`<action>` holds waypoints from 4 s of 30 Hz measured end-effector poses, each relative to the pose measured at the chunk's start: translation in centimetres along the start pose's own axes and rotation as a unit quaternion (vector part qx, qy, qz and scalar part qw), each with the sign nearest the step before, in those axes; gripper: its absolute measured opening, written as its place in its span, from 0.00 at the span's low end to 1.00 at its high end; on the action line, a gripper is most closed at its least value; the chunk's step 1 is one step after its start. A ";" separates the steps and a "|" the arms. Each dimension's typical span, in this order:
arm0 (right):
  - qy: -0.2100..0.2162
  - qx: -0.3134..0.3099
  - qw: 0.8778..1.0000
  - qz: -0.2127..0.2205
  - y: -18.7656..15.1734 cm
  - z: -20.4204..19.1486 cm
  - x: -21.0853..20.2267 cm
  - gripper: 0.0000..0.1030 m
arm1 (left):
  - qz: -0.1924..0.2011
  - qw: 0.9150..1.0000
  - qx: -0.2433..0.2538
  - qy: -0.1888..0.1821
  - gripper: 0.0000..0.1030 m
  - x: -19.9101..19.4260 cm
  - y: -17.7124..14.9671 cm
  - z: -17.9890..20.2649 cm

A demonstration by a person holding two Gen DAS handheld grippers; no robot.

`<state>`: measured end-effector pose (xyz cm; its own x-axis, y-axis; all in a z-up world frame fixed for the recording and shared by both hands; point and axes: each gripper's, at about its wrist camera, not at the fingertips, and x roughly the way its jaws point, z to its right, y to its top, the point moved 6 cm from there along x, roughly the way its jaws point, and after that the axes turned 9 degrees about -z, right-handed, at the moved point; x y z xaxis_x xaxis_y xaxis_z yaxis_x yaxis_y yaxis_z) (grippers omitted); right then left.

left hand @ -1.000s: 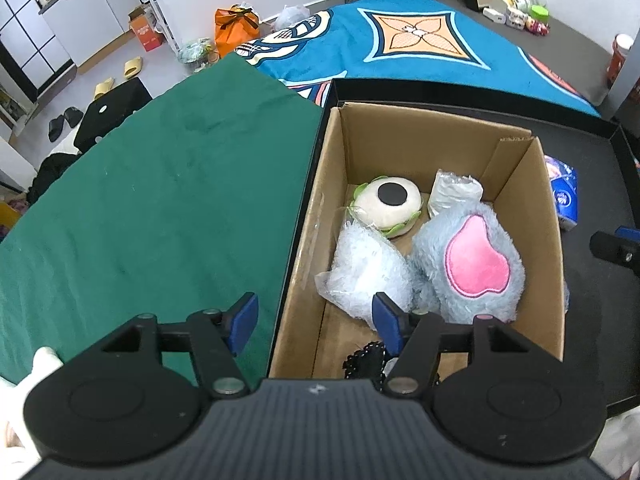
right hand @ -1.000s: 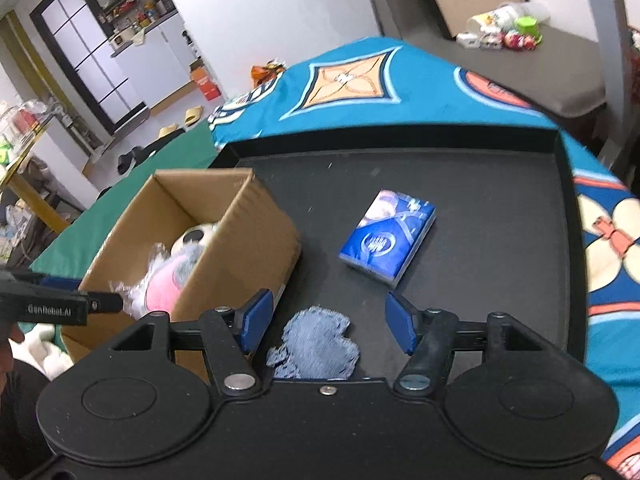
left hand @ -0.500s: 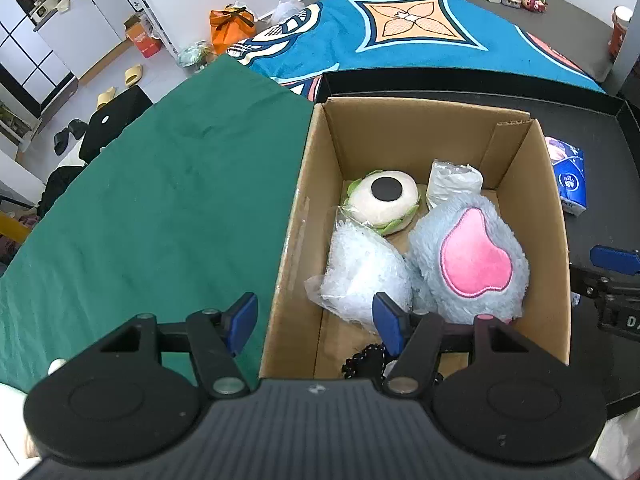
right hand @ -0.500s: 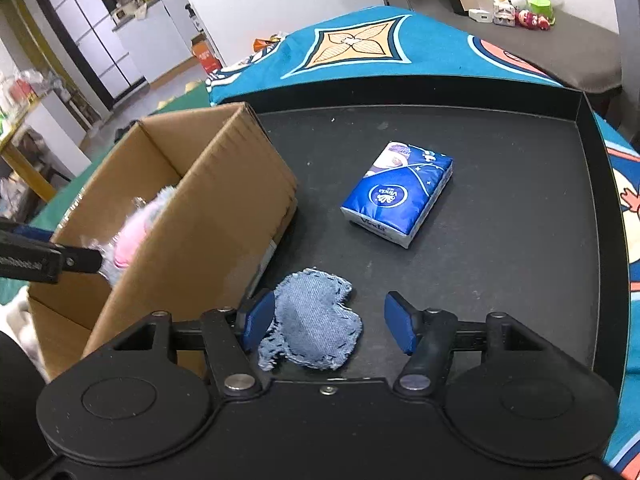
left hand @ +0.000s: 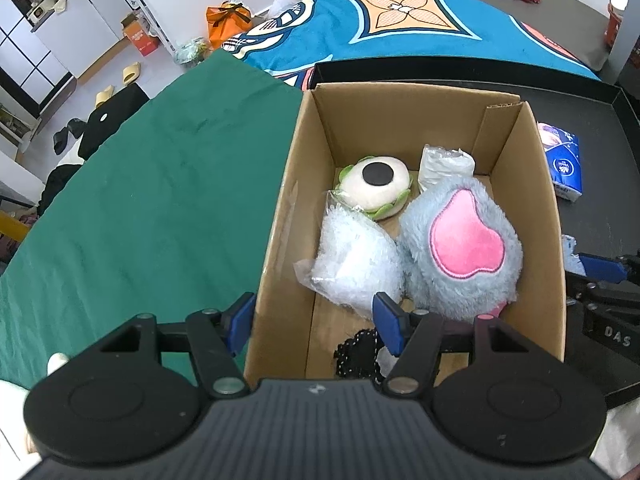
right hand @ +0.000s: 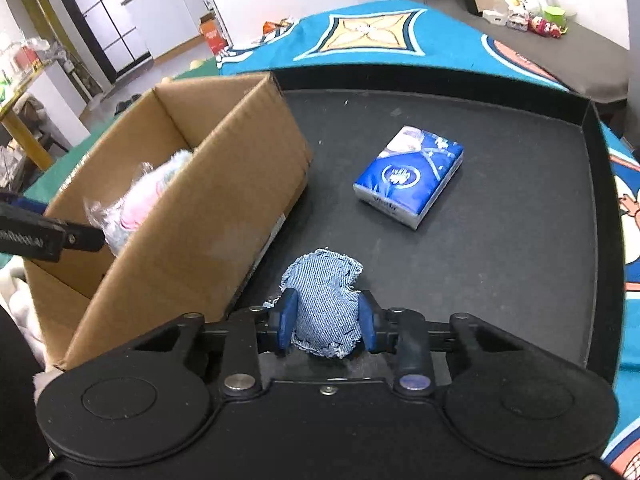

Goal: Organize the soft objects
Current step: 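Carry the denim cloth into the box with the right tool and open, then move the right tool to the blue tissue pack and grasp it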

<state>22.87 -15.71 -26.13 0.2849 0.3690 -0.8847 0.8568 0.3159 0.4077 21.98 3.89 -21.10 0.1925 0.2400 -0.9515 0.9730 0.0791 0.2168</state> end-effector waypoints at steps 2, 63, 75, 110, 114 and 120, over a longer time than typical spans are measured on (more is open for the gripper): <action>0.001 0.003 1.000 0.009 0.2 0.3 -0.8 0.31 | -0.003 1.000 0.001 0.001 0.60 0.0 -0.2 -0.1; 0.012 -0.006 1.000 0.008 4.8 -11.3 -6.6 0.49 | 0.025 0.987 -0.053 -0.147 0.11 0.9 -2.9 -5.8; -0.008 0.041 0.999 0.009 4.0 -6.7 -6.7 0.50 | 0.009 0.989 -0.042 -0.138 0.11 0.8 -2.4 -5.6; -0.001 0.127 0.988 0.084 6.1 1.4 -3.0 0.83 | 0.023 0.998 -0.036 -0.041 0.53 -1.4 2.3 -4.1; -0.007 0.137 0.987 0.083 6.1 2.2 -1.6 0.83 | 0.019 0.999 -0.037 -0.033 0.54 -0.8 2.7 -3.8; -0.048 0.135 0.986 0.090 6.4 3.3 0.8 0.83 | 0.011 0.999 -0.029 -0.022 0.55 0.2 3.1 -3.1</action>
<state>29.99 -16.23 -25.00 0.4710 0.3101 -0.8259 0.8681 0.0033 0.4963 24.61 7.22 -19.92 0.2213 0.1997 -0.9545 0.9594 0.1309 0.2498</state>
